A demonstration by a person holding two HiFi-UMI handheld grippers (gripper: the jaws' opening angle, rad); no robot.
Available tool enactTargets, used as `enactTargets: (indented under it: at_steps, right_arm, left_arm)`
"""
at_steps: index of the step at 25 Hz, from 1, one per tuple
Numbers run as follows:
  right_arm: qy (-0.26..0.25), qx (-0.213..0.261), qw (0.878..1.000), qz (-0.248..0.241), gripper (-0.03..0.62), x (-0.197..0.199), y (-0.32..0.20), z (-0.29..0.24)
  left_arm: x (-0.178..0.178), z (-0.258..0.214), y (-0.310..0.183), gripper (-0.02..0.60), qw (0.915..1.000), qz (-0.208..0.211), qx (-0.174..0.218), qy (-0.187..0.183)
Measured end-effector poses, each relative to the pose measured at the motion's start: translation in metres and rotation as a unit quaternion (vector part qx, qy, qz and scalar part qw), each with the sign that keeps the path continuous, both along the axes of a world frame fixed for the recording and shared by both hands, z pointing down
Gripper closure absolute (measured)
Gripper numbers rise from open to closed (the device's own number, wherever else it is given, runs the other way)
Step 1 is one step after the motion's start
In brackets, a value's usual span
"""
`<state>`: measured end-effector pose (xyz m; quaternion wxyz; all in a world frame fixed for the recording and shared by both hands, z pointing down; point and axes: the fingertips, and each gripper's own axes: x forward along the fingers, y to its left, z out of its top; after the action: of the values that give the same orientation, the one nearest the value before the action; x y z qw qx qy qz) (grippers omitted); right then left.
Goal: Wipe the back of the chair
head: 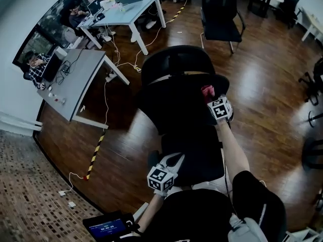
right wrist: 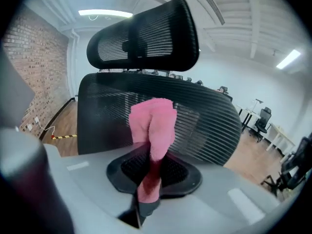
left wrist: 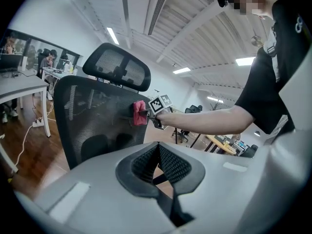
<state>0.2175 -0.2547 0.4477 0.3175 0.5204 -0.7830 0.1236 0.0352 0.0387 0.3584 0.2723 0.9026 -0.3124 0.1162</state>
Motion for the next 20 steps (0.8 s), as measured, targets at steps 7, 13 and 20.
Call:
enactTargets:
  at_steps: [7,13,20]
  right_arm:
    - [-0.002,-0.006,0.999,0.052,0.551,0.052,0.011,0.004]
    - [-0.003,-0.009,0.996,0.094,0.551,0.089,0.018,0.008]
    - [-0.006,-0.012,0.987,0.158,0.551,0.126,0.03,0.012]
  left_arm:
    - [0.007,-0.003,0.013,0.588,0.9999,0.012,-0.006,-0.01]
    - [0.012,-0.003,0.019,0.588,0.9997,0.013,-0.008,-0.017]
    - [0.013,0.001,0.025,0.588,0.9997,0.016,-0.008,-0.015]
